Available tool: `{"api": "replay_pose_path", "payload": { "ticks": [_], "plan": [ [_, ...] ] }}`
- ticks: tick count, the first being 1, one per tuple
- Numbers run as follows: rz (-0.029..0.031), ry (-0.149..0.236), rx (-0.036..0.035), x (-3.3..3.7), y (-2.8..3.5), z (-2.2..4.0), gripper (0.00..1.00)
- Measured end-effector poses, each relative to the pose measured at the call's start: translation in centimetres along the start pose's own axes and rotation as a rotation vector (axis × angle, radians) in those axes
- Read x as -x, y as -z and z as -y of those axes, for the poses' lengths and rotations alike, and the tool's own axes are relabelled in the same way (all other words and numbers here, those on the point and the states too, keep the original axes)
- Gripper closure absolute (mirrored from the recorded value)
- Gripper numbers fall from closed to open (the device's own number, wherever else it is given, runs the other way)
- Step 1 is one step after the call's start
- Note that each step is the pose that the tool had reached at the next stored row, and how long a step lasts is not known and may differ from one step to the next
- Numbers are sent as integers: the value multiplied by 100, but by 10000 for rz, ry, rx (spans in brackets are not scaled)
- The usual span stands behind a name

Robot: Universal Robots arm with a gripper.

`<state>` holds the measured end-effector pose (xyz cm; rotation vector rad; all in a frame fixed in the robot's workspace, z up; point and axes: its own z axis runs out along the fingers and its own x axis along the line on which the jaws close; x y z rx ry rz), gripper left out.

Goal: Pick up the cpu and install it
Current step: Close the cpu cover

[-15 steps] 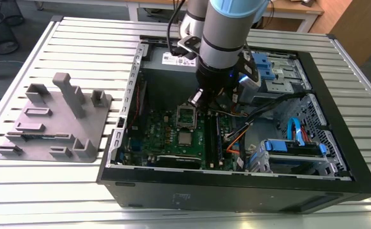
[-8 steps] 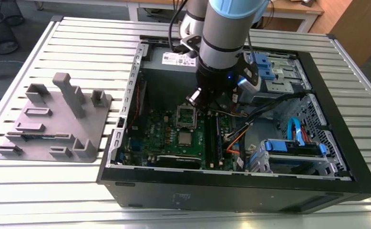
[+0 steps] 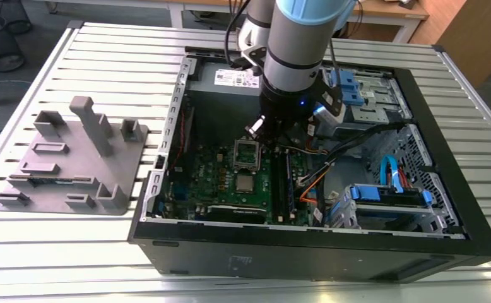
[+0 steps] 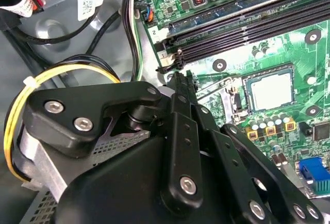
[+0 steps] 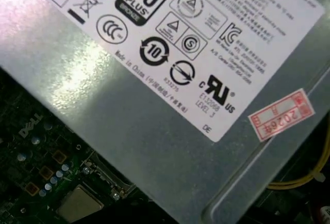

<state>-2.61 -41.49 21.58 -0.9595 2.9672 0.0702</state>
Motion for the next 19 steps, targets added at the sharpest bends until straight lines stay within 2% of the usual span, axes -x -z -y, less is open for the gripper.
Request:
{"api": "replay_pose_path", "payload": {
  "ticks": [5, 7, 10, 11, 16, 19],
  "plan": [
    [27, -801, -29, 0, -13, 0, 89],
    [35, -1010, -35, 2, -17, -3, 89],
    [39, -1123, -40, 15, -22, -23, 89],
    [46, -1255, -43, 42, -36, -64, 89],
    [45, -1290, -46, 1, -68, -91, 89],
    [43, -1292, -47, 0, -71, -93, 89]
  ]
}}
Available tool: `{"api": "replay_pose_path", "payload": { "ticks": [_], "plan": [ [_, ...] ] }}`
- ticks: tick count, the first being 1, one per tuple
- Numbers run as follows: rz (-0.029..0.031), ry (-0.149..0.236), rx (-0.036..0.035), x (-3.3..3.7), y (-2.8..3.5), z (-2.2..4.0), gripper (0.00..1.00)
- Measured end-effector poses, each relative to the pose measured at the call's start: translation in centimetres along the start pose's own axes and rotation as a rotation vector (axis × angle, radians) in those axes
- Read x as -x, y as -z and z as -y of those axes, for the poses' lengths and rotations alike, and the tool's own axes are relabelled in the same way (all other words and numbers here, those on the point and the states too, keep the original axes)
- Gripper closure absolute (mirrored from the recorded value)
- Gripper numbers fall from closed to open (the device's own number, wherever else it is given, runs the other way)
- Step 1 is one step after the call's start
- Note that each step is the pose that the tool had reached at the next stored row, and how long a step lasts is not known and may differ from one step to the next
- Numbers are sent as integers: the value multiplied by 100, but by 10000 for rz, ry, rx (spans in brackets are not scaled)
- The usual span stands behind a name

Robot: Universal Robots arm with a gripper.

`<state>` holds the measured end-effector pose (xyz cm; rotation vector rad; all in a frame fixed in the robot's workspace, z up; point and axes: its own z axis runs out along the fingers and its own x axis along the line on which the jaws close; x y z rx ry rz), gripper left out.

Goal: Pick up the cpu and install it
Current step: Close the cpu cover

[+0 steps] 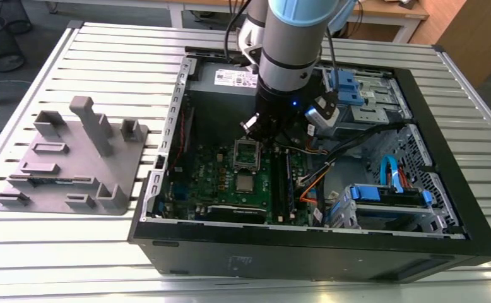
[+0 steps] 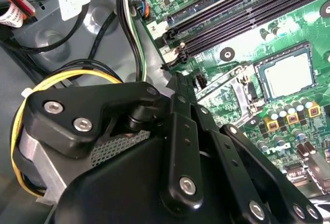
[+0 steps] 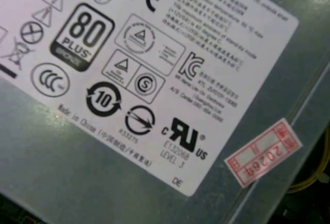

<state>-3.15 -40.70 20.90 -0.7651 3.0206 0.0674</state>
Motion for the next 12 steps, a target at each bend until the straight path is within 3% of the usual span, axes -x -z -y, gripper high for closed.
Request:
{"api": "replay_pose_path", "payload": {
  "ticks": [12],
  "plan": [
    [7, -1, -1, -21, 22, 15, 89]
  ]
}}
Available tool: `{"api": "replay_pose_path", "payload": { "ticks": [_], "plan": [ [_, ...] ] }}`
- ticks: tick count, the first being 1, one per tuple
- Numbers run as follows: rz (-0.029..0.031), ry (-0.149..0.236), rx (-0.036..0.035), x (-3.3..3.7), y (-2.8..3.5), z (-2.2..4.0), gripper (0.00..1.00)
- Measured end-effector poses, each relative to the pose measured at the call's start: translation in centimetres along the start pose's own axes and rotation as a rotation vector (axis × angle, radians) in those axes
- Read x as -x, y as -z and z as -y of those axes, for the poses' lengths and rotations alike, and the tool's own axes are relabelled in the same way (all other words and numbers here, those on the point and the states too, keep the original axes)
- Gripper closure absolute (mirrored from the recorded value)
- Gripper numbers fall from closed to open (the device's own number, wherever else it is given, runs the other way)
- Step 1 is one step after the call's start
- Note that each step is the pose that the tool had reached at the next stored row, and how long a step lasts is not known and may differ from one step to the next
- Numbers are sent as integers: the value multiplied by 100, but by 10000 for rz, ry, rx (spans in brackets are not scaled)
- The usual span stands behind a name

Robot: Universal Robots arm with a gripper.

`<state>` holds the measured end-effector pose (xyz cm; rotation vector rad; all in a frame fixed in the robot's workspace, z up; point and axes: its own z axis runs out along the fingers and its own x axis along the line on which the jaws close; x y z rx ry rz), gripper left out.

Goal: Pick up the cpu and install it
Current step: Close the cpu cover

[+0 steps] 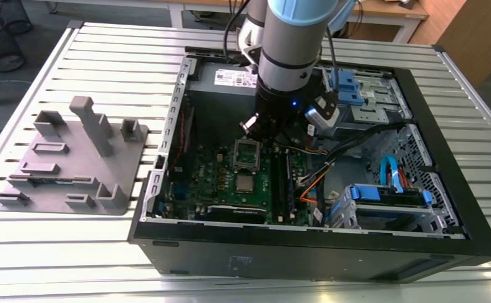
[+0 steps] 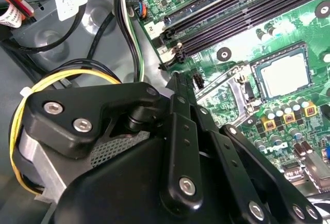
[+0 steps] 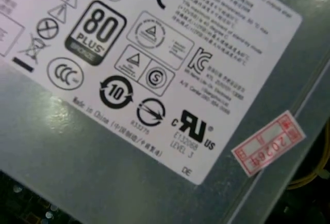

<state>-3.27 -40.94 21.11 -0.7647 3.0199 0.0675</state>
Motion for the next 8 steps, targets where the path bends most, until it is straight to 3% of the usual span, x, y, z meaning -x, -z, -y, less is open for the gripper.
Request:
{"api": "replay_pose_path", "payload": {
  "ticks": [8],
  "plan": [
    [6, 0, 9, -23, 87, 45, 89]
  ]
}}
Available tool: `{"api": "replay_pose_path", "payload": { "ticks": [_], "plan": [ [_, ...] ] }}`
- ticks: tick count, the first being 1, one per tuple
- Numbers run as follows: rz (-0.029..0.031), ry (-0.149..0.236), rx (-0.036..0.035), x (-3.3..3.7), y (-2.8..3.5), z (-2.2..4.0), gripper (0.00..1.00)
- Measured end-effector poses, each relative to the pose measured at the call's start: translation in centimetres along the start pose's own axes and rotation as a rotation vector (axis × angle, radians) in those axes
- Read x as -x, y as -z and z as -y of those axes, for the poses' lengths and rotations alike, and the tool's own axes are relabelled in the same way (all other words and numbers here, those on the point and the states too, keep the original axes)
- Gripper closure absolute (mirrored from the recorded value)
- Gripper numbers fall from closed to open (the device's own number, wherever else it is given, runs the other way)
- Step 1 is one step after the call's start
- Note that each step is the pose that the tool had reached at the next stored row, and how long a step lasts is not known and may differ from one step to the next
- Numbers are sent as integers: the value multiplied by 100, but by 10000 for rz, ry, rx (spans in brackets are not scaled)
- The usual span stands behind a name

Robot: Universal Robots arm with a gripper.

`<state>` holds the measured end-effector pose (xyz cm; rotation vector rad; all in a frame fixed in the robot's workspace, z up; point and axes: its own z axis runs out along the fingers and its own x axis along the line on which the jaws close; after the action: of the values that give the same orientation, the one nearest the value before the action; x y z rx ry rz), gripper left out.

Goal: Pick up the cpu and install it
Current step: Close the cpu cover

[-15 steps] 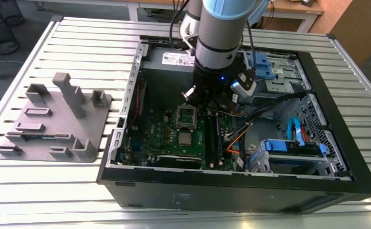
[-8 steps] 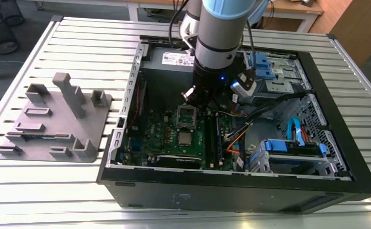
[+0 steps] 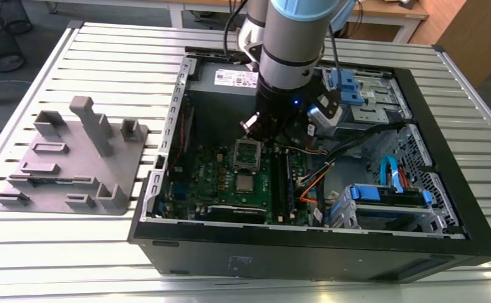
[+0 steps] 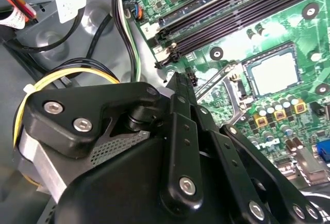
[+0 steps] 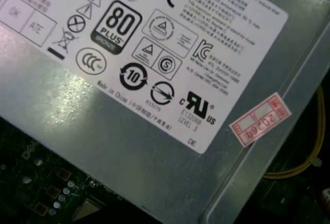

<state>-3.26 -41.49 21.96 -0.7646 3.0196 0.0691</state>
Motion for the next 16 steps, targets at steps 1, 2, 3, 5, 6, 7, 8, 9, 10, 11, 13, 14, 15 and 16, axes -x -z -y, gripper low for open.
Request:
{"api": "replay_pose_path", "payload": {
  "ticks": [1, 2, 3, 5, 6, 7, 8, 9, 10, 11, 13, 14, 15, 16],
  "plan": [
    [1, 0, 4, -4, 9, 8, 89],
    [4, 0, 8, -8, 16, 15, 89],
    [5, -1, 11, -12, 24, 22, 89],
    [8, 0, 16, -18, 35, 35, 89],
    [8, -1, 17, -20, 38, 37, 89],
    [9, -2, 17, -20, 38, 37, 89],
    [9, -2, 18, -20, 37, 38, 89],
    [10, -1, 19, -20, 37, 38, 89],
    [9, 0, 18, -20, 37, 39, 89],
    [10, -1, 18, -22, 37, 38, 89],
    [13, 1, 17, -41, 37, 26, 89],
    [18, 1, 14, -52, 37, 19, 89],
    [25, 1, 11, -61, 37, 12, 89],
    [27, 2, 8, -66, 38, 7, 89]
  ]
}}
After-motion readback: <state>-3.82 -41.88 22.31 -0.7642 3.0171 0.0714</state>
